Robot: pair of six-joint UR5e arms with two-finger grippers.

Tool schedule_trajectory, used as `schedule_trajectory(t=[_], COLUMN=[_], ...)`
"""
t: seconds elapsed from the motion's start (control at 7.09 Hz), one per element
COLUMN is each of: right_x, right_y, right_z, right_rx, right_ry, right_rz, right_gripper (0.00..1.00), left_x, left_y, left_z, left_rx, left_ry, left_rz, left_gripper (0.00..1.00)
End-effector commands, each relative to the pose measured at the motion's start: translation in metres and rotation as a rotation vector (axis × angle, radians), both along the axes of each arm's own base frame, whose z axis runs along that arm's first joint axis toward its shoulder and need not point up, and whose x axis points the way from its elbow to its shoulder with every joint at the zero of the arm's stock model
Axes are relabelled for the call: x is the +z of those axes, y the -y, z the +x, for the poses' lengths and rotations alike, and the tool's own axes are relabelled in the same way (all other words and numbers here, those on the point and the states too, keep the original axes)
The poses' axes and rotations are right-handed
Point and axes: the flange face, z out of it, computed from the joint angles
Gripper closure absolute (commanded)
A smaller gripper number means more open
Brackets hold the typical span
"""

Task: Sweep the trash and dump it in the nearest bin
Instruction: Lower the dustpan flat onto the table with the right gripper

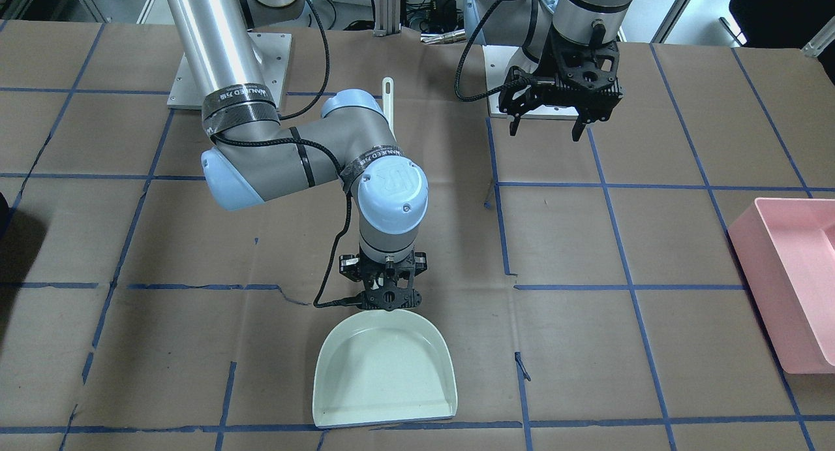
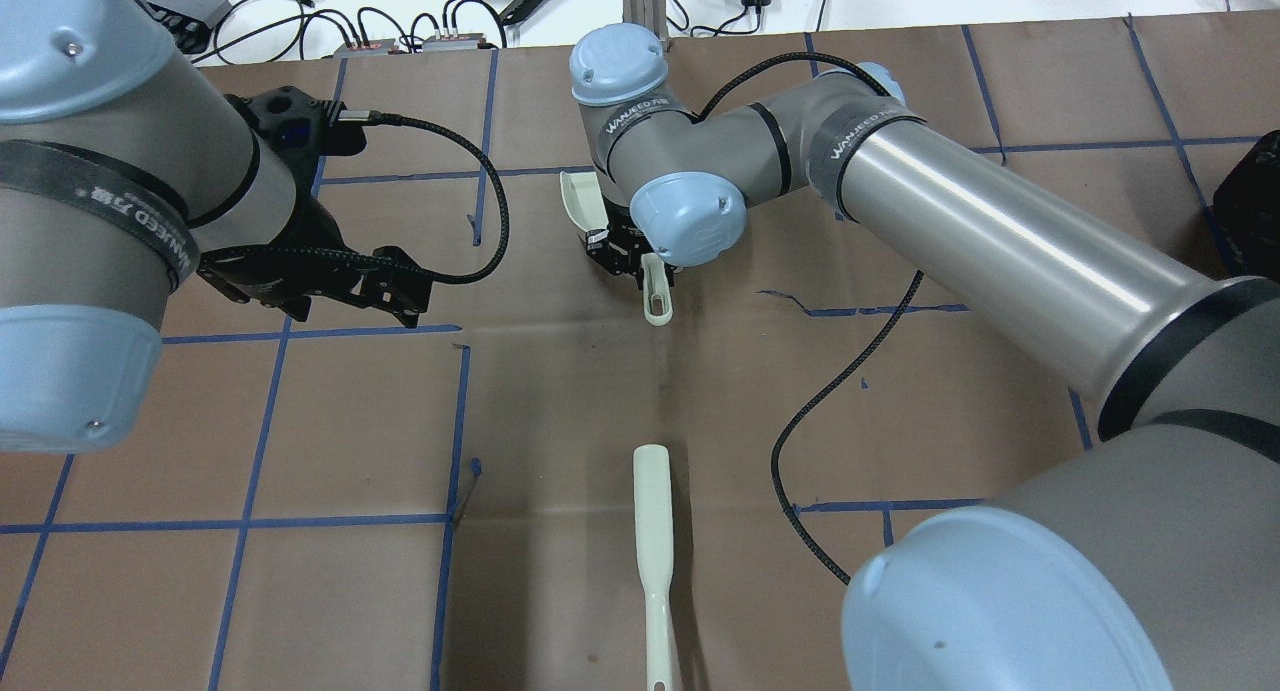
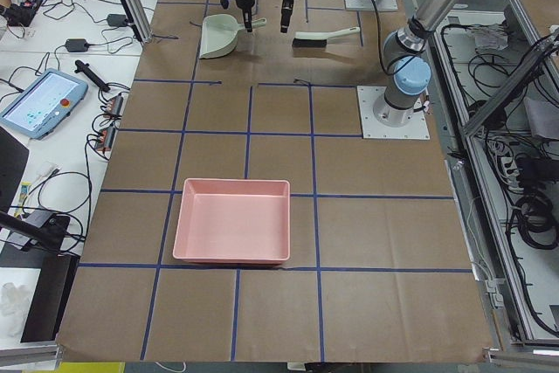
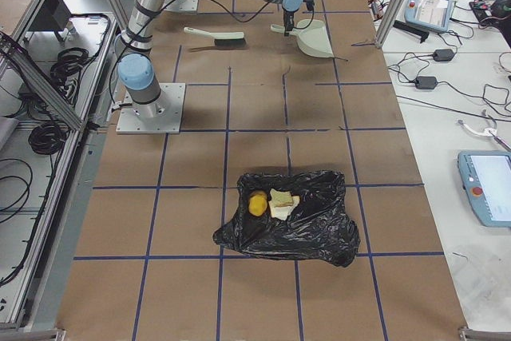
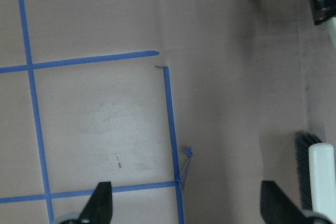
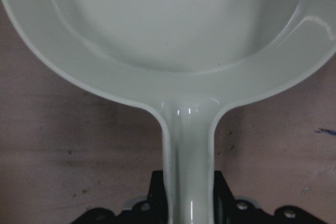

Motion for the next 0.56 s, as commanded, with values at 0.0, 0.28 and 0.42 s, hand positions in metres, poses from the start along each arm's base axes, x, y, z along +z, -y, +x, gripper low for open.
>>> schedule_trajectory(t=[0.0,0.28,0.42], right_x=[-0.001,0.000,0.000], right_y=[0.000,0.004,0.006], right_z=[0.001,0.000,-0.003], right_rx=[0.001,-0.005,-0.009], right_ry=[0.008,0.015,0.015], right_rz=[0.003,-0.015,-0.014], right_gripper=[0.95,0.01,0.00], left_x=[0.011,0.036,0.040], left_y=[0.006,0.008,0.004], left_z=[0.002,0.002,0.002], left_rx=[-0.001,-0.001,-0.001], left_ry=[0.004,0.008,0.008], left_rz=[-0.014,0.009,0.020], left_gripper=[0.01,0.01,0.01])
